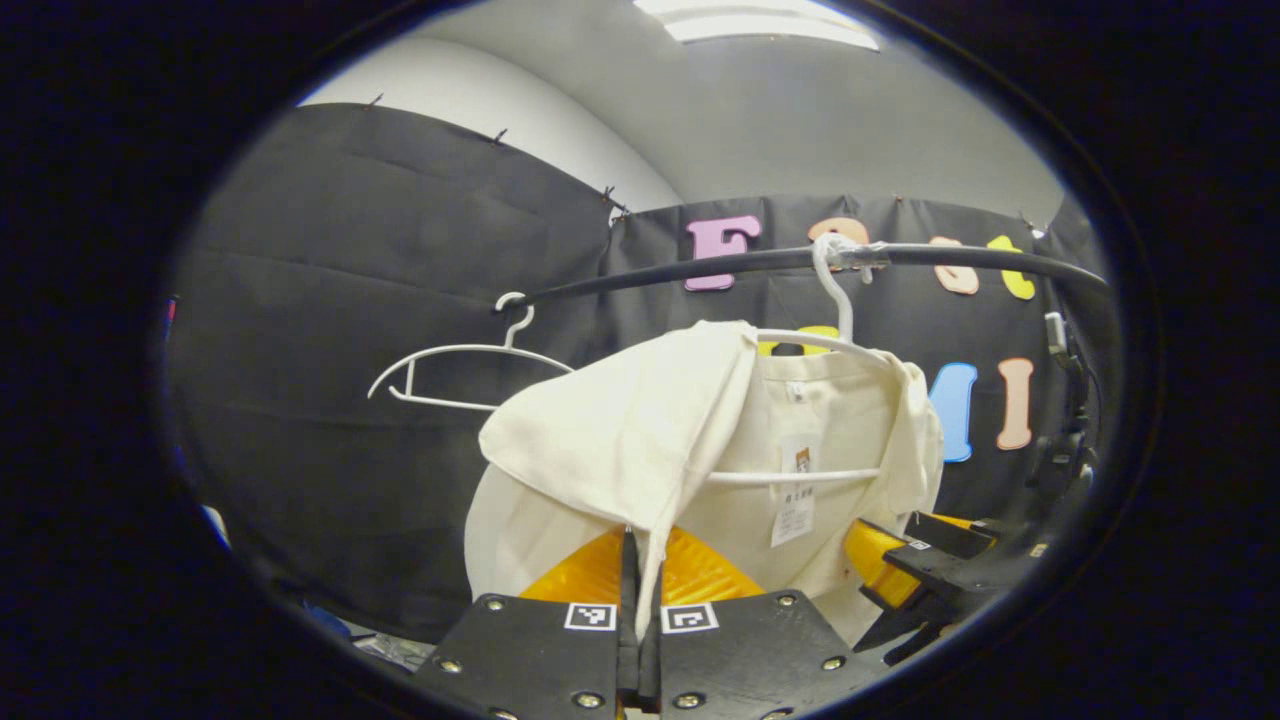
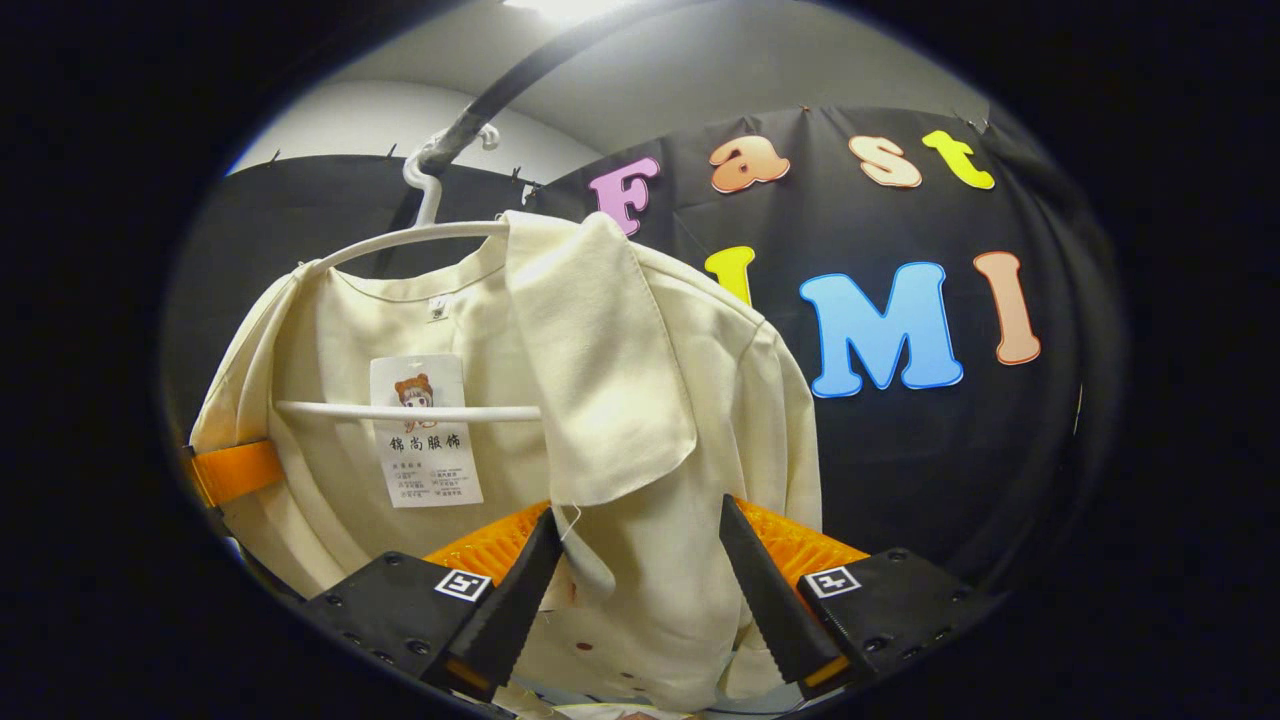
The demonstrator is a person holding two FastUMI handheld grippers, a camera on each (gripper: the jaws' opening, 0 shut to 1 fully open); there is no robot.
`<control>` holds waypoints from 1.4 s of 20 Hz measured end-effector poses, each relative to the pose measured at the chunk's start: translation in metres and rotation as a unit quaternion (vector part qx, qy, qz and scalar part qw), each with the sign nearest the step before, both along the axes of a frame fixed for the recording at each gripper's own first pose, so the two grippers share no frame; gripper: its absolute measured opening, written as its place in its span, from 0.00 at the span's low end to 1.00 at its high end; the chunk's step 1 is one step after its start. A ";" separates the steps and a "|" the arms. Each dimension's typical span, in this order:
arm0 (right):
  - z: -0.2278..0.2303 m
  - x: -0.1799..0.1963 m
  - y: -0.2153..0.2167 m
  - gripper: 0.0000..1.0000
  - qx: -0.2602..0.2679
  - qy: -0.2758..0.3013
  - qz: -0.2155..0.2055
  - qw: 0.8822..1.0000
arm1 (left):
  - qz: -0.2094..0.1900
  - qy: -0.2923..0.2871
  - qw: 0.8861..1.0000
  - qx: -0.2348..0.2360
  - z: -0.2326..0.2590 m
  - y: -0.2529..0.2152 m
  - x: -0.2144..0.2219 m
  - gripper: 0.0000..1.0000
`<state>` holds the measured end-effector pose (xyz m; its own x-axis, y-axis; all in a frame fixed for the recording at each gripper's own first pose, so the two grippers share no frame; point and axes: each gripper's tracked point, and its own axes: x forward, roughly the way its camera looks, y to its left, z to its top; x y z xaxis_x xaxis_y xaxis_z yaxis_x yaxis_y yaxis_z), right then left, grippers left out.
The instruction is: Grasp the clothes on the hanger with both hands and then place them into the laundry hamper below.
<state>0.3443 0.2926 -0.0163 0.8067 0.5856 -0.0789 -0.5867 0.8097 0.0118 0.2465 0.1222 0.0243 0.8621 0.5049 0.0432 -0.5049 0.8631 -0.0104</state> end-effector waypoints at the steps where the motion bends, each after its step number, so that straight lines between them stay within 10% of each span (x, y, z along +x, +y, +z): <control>1: 0.000 0.001 0.002 0.98 -0.002 -0.004 0.001 1.000 | 0.000 0.002 1.000 0.002 -0.001 0.000 0.000 0.01; 9: -0.006 0.011 0.014 0.94 -0.016 -0.002 0.006 1.000 | 0.001 0.005 1.000 0.004 -0.001 -0.003 -0.002 0.01; 12: -0.011 0.015 0.016 0.76 -0.022 0.003 0.017 1.000 | -0.001 0.004 1.000 0.003 -0.001 -0.004 -0.003 0.01; 16: -0.010 0.017 0.015 0.15 -0.003 0.009 0.040 0.999 | -0.007 0.001 1.000 0.004 0.001 -0.005 -0.007 0.01; 19: -0.008 0.017 0.012 0.02 0.001 0.006 0.068 0.998 | -0.010 0.003 1.000 0.002 0.000 -0.007 -0.010 0.00; 28: 0.029 0.031 -0.043 0.02 0.009 -0.071 0.007 0.997 | -0.042 0.028 0.999 -0.005 0.007 -0.024 -0.022 0.01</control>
